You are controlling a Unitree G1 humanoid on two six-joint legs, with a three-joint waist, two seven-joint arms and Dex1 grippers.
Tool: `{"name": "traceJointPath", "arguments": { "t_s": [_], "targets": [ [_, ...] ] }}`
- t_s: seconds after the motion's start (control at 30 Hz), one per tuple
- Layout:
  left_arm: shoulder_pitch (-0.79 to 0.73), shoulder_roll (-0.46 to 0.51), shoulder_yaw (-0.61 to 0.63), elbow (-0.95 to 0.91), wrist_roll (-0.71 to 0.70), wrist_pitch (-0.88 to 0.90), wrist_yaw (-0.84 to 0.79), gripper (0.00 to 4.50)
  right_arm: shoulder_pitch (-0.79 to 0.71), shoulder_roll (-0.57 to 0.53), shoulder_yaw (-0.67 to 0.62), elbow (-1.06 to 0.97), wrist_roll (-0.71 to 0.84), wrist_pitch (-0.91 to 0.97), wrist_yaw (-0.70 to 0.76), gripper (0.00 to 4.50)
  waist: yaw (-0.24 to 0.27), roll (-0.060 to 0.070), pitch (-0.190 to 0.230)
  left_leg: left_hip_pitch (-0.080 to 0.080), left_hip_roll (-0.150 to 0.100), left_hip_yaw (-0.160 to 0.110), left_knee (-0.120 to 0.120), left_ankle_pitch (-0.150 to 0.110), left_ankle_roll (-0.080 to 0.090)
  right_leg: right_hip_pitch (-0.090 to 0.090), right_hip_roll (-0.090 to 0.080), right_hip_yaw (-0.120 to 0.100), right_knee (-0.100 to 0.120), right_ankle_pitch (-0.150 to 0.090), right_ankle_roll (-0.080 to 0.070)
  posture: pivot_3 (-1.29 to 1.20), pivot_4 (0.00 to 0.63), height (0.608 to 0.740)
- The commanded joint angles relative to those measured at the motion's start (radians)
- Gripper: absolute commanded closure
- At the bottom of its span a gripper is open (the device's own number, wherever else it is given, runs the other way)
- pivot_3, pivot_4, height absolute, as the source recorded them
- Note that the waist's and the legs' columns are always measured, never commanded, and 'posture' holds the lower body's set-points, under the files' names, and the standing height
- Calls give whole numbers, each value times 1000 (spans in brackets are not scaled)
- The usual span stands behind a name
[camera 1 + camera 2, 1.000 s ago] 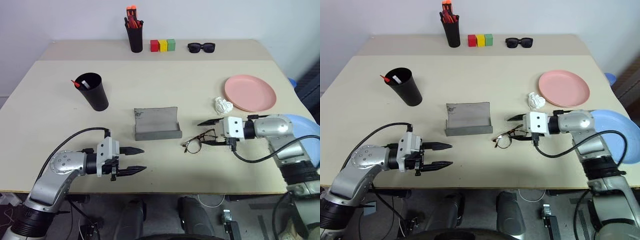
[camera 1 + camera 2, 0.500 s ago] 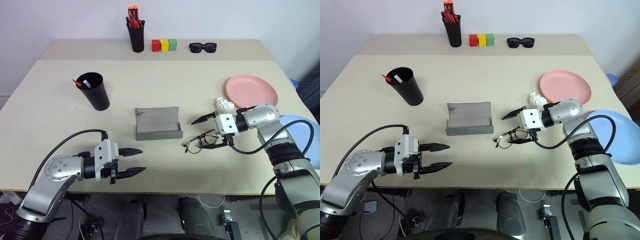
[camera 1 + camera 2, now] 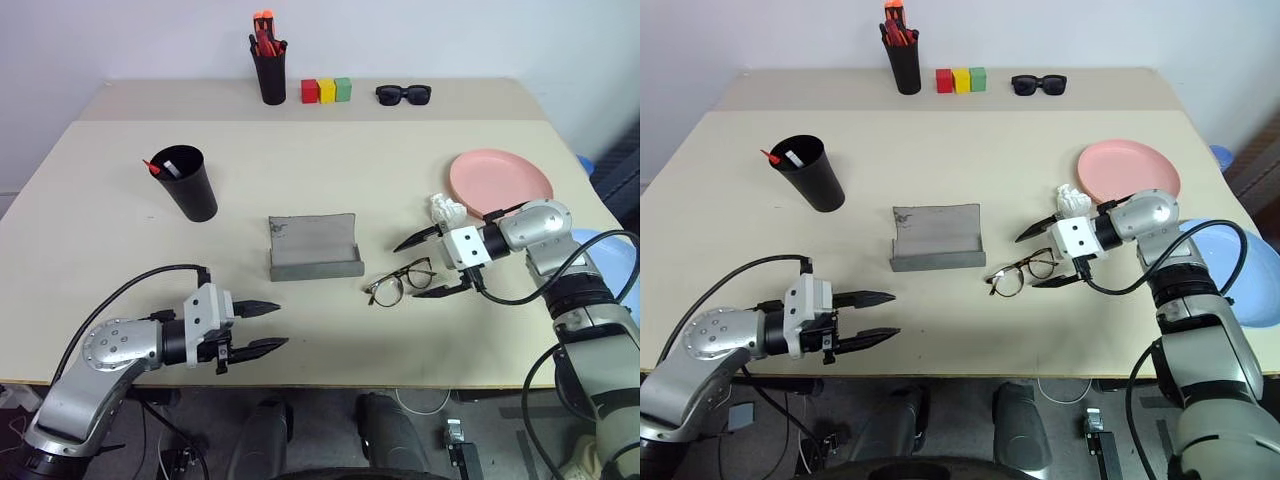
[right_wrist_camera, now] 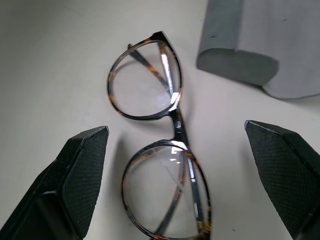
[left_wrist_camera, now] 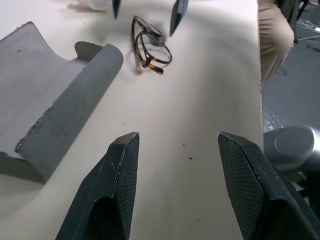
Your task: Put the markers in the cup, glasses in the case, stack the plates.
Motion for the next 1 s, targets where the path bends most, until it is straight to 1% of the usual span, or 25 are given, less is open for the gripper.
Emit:
{"name": "traceJointPath", "arguments": {
  "t_s": [0.03,0.3,0.33,0.4,0.5,0.53,0.63,0.67,1.0],
  "targets": [
    [13,6,23,-40,-14,-10,4,1968,-33,16,7,17,-1,-27,2,48,-2,0,0,0,0,0,0,0,0,0,0,0,0,0,0,0,150,740],
    [44,10,41,-57,-15,-12,13,1968,-47,48,18,65,-18,-55,2,48,-17,0,0,0,0,0,0,0,0,0,0,0,0,0,0,0,150,740],
    [49,11,43,-58,-14,-13,14,1968,-49,51,19,71,-21,-58,2,271,-19,0,0,0,0,0,0,0,0,0,0,0,0,0,1,0,150,740],
    [58,11,47,-63,-15,-13,17,1968,-53,53,19,81,-24,-62,2,862,-20,0,0,0,0,0,-1,0,0,0,0,0,0,0,1,0,150,740],
    [69,11,51,-69,-15,-14,20,1968,-57,56,20,93,-28,-68,2,2368,-20,0,0,0,0,0,-1,0,0,0,0,0,0,0,1,0,150,740],
    [72,11,52,-70,-15,-14,20,1968,-58,57,19,97,-30,-70,2,2977,-21,0,0,0,0,0,-1,0,0,0,0,0,0,0,1,0,150,740],
    [76,10,55,-72,-13,-15,20,1968,-63,59,17,106,-34,-76,2,4316,-22,-1,-1,2,0,0,-1,0,0,1,0,0,0,0,0,0,150,740],
    [77,9,55,-72,-13,-15,20,1968,-63,59,16,107,-35,-77,2,4420,-22,-1,-1,3,0,0,-1,0,0,2,0,0,0,0,0,0,150,740],
    [63,7,50,-59,-9,-19,14,1968,-65,56,9,110,-42,-78,1,4420,-20,1,0,3,0,0,-1,0,0,2,0,0,0,0,0,0,150,740]
  ]
}}
